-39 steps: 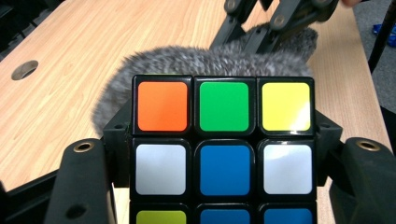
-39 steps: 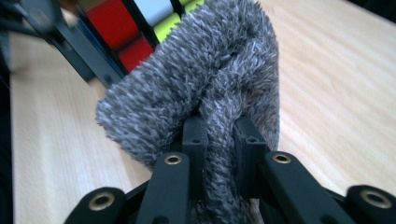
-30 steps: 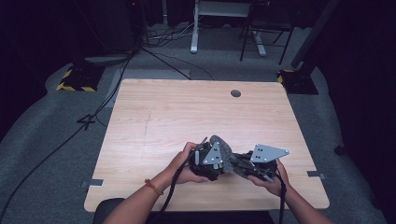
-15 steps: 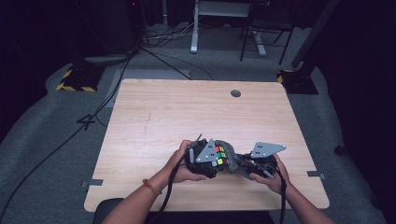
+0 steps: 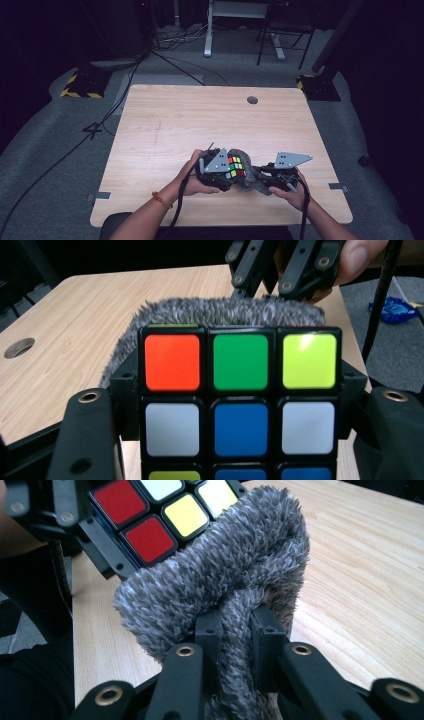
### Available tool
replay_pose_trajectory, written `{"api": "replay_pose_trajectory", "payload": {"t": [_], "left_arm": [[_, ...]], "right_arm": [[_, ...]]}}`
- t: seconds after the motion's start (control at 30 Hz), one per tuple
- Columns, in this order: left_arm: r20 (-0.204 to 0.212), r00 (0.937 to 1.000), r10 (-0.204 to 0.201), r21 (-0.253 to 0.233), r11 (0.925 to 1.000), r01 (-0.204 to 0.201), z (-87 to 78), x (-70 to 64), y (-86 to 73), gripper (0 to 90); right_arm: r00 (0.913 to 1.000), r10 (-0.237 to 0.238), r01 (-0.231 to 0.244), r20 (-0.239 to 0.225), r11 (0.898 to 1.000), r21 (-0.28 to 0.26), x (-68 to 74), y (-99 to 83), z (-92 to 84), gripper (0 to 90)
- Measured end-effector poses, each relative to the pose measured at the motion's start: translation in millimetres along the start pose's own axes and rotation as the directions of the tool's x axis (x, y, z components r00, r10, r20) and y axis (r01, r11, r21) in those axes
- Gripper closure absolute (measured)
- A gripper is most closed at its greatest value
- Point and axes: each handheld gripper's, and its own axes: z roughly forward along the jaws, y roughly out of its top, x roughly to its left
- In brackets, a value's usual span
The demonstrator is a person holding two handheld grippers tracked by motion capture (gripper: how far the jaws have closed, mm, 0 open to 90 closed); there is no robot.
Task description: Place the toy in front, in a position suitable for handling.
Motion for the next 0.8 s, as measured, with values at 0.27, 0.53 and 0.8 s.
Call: {"api": "replay_pose_trajectory", "payload": {"t": [0.27, 0.53, 0.8], "left_arm": [[0.003, 0.9999, 0.011, 0.059, 0.9982, -0.011, 5.8, -0.9, -3.0, 32.7], [-0.011, 0.9981, 0.06, 0.132, 0.9896, -0.058, 19.7, -7.4, -1.9, 33.1], [-0.035, 0.9985, 0.042, 0.066, 0.9971, -0.039, 6.0, -4.0, 1.7, 33.1]], "right_arm": [[0.9999, 0.004, -0.004, -0.01, 0.998, -0.058, 2.9, 4.7, -9.3, 78.4], [0.9959, -0.086, 0.087, 0.028, 0.995, -0.041, 16.5, 13.5, -10.1, 78.2], [0.996, -0.039, 0.035, 0.08, 0.999, 0.041, 0.2, 2.2, -4.5, 78.2]]}}
